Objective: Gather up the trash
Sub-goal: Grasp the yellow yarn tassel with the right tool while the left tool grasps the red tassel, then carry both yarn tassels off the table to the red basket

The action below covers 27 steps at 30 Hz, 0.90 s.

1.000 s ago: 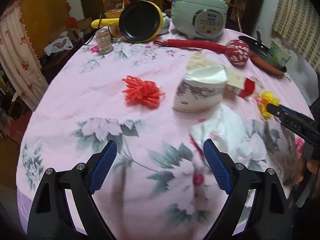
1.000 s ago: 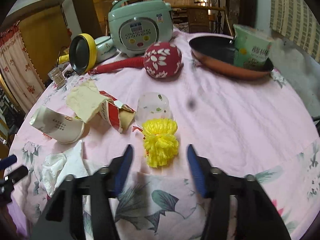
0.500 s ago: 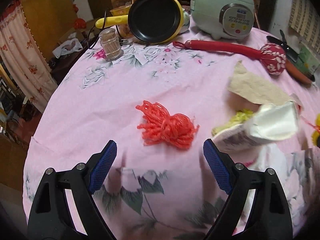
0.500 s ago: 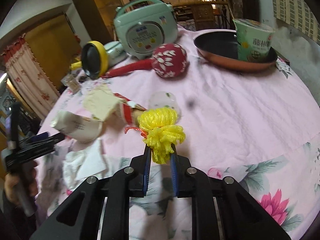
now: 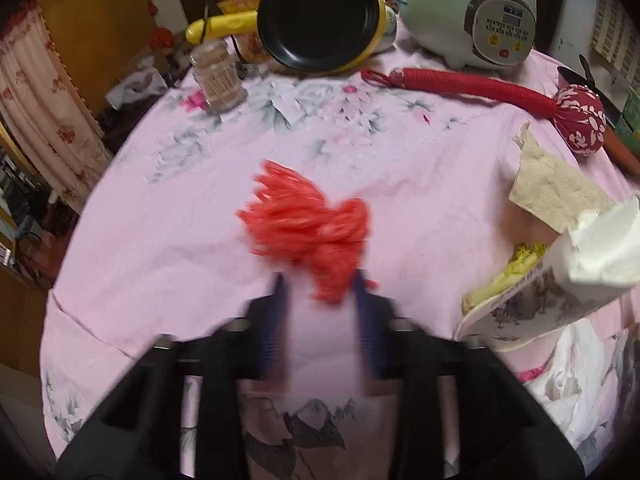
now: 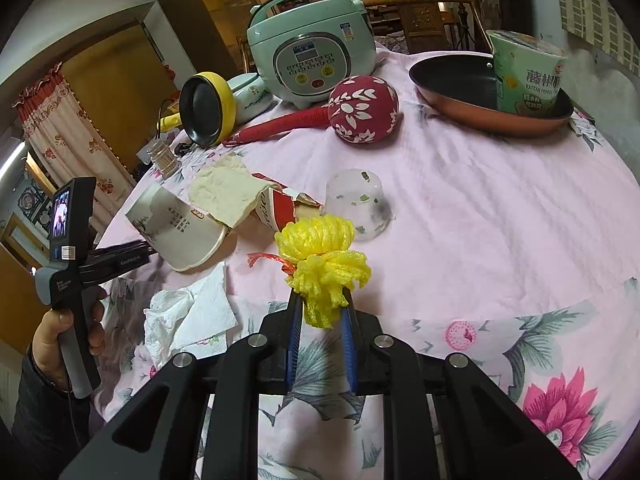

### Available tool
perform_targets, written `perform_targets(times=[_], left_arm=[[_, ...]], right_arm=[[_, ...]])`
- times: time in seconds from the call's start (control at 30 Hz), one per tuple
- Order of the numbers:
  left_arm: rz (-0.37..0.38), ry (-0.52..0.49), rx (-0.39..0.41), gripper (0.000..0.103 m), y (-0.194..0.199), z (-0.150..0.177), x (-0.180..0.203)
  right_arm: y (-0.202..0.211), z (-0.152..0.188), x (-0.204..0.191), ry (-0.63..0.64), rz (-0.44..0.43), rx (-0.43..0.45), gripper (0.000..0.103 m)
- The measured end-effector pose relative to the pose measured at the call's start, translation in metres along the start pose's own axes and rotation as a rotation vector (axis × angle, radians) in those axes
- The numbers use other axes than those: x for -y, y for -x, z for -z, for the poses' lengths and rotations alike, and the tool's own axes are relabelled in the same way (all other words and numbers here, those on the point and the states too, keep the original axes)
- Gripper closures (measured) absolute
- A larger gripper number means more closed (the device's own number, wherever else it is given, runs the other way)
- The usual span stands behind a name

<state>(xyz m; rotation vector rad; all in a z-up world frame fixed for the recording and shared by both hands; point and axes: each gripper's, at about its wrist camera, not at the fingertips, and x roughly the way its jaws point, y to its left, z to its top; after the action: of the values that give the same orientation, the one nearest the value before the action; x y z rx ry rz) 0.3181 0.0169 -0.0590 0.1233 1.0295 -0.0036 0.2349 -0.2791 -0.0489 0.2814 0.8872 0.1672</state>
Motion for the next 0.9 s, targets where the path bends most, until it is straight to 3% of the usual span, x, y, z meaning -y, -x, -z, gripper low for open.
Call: perform_targets(times=[0.3,0.6,0.9], left_arm=[[0.012,0.035,0.059,0.091,0.047,0.023,-0.015],[0.028,0.036,0.117,0.091,0.125,0.088,-0.029],[0.065,0.048,0.158,0.091,0.176,0.151,-0.044]], right_arm=[[0.003,0.000,-0.005,0.016,-0.012,0.009,0.084],[0.011,0.007,-0.022,0.057,-0.042,0.019,0.084],[0.039,0.039,-0.080,0.146,-0.142,0.005,0.084]])
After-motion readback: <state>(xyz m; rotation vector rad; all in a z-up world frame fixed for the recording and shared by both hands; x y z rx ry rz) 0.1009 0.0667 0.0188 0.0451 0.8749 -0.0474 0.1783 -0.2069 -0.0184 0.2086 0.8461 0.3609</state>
